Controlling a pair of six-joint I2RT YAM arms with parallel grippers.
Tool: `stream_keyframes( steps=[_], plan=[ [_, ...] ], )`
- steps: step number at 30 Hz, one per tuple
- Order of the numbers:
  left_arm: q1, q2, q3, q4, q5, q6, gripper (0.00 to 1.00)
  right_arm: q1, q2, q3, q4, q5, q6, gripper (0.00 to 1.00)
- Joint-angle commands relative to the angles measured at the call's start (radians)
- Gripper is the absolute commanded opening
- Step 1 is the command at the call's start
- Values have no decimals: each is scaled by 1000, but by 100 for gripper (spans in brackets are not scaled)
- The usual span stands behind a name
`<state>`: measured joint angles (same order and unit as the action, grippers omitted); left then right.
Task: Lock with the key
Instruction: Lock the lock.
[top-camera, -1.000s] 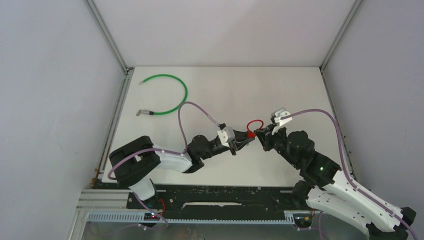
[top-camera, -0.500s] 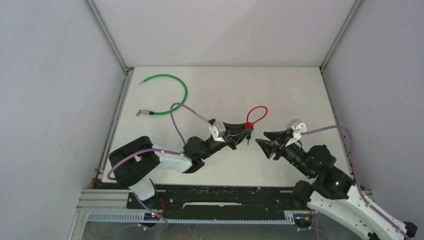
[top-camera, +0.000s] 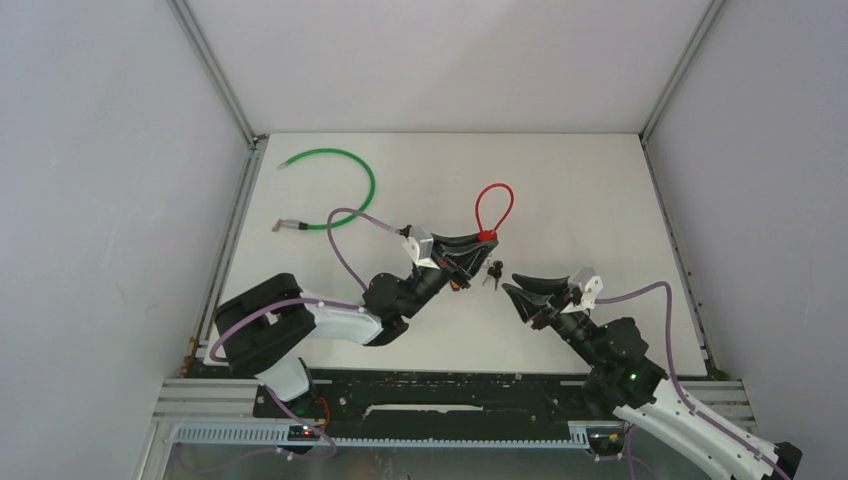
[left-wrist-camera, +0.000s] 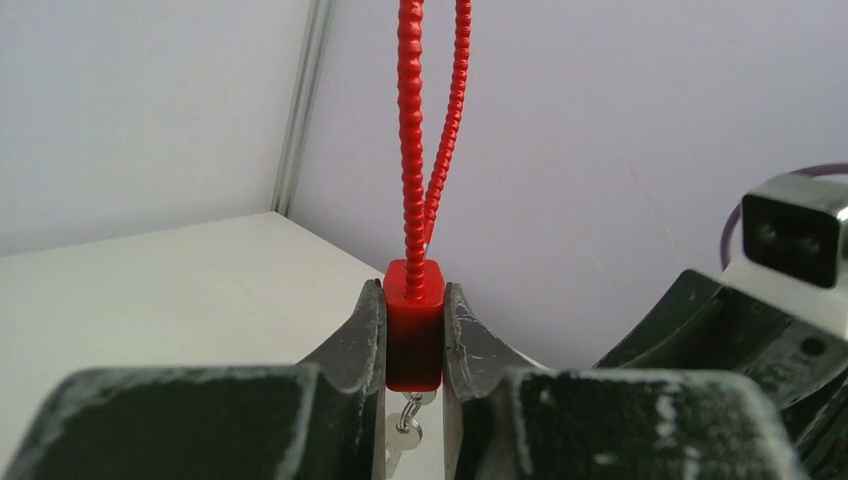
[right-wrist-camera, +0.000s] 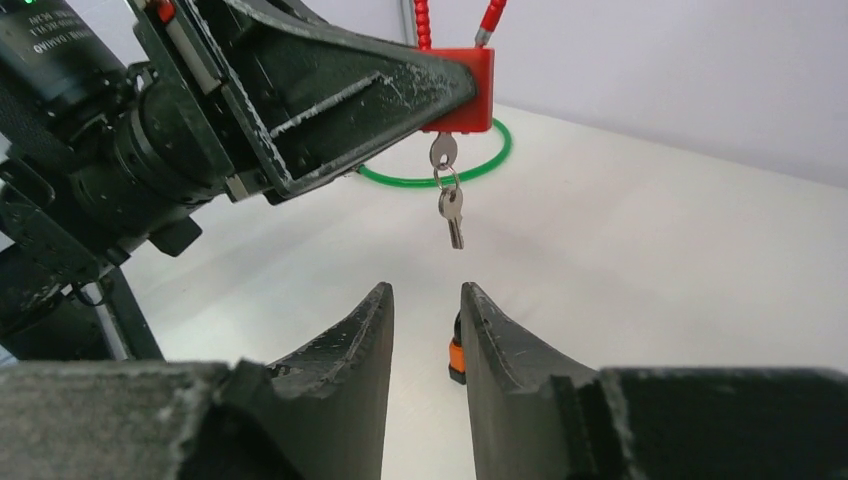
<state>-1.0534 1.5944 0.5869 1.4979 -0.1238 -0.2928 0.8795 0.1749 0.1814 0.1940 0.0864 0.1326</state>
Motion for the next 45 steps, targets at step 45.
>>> stream_keyframes(
  steps=[45],
  plan=[
    [33, -34, 51, 96, 315, -17, 0, -21, 382, -31, 646, -75, -167, 7]
  ],
)
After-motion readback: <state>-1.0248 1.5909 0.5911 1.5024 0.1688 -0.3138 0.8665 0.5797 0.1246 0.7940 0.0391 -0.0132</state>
